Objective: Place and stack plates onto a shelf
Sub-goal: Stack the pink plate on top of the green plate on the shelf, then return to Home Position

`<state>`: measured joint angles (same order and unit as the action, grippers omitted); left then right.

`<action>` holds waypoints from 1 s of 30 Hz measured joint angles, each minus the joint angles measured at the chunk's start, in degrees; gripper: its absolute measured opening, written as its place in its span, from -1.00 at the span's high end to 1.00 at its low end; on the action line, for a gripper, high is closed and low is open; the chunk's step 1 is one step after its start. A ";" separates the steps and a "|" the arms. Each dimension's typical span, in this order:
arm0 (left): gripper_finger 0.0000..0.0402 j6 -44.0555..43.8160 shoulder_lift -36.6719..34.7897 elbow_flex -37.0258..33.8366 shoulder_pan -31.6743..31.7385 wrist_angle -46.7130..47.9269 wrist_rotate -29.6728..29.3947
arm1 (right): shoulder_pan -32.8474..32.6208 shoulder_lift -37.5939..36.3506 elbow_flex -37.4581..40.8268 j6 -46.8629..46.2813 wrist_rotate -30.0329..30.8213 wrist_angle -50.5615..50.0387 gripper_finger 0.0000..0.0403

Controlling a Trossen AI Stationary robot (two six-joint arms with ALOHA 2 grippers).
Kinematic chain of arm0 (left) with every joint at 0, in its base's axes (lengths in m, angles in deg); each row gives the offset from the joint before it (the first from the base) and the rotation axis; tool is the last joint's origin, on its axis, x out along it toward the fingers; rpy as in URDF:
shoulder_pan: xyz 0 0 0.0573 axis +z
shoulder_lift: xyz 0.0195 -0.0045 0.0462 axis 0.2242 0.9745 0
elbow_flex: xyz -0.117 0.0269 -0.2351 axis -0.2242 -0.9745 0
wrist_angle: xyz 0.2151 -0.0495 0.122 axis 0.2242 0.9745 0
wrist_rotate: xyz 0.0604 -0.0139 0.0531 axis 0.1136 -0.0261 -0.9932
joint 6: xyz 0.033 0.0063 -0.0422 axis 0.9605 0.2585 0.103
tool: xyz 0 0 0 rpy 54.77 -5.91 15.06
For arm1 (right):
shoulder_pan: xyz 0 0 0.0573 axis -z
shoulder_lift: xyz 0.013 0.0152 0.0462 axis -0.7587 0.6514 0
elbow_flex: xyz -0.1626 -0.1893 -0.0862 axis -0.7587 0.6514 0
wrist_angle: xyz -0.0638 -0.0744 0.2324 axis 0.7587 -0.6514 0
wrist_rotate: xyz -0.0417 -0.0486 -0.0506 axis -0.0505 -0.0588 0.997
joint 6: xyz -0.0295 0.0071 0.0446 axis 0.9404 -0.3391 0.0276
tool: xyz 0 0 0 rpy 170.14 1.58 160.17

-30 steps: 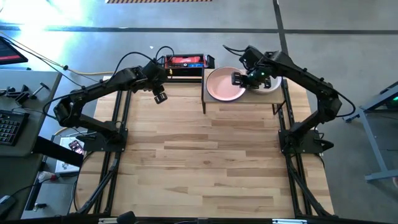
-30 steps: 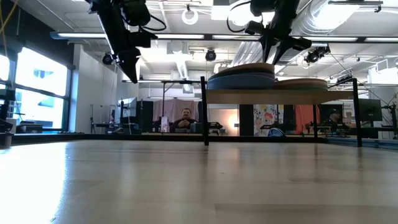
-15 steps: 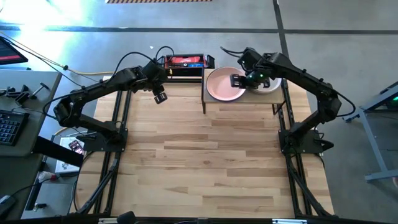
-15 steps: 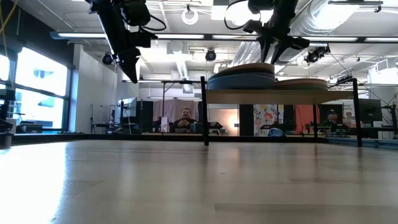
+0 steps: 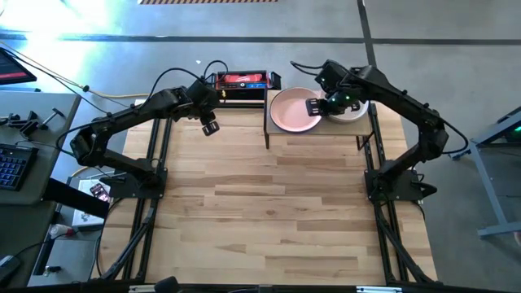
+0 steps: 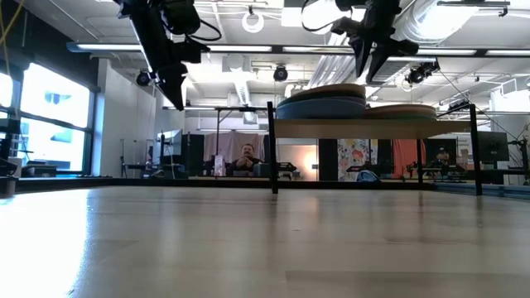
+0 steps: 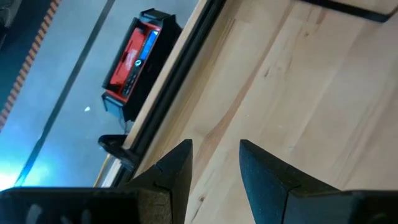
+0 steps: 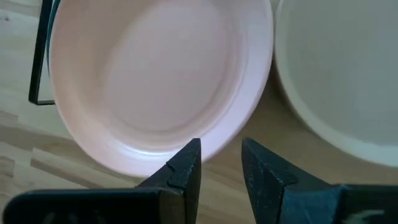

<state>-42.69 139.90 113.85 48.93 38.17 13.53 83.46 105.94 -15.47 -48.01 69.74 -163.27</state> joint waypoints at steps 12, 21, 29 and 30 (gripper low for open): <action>0.39 -0.01 0.01 0.00 0.01 -0.22 2.23 | -1.66 0.07 5.16 0.05 -0.18 3.56 0.53; 0.39 0.00 0.01 0.01 0.01 -0.24 2.21 | -1.66 0.07 6.03 -1.18 -0.88 5.50 0.53; 0.39 0.73 0.00 0.02 0.01 0.02 2.21 | -1.44 0.07 3.81 -1.08 -1.09 3.07 0.53; 0.39 0.90 0.00 0.02 0.01 0.28 2.21 | -1.44 0.07 3.01 -0.75 -1.09 2.66 0.53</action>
<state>-41.79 139.90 113.87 48.94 38.45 15.74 82.01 106.01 -12.46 -48.77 68.65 -160.60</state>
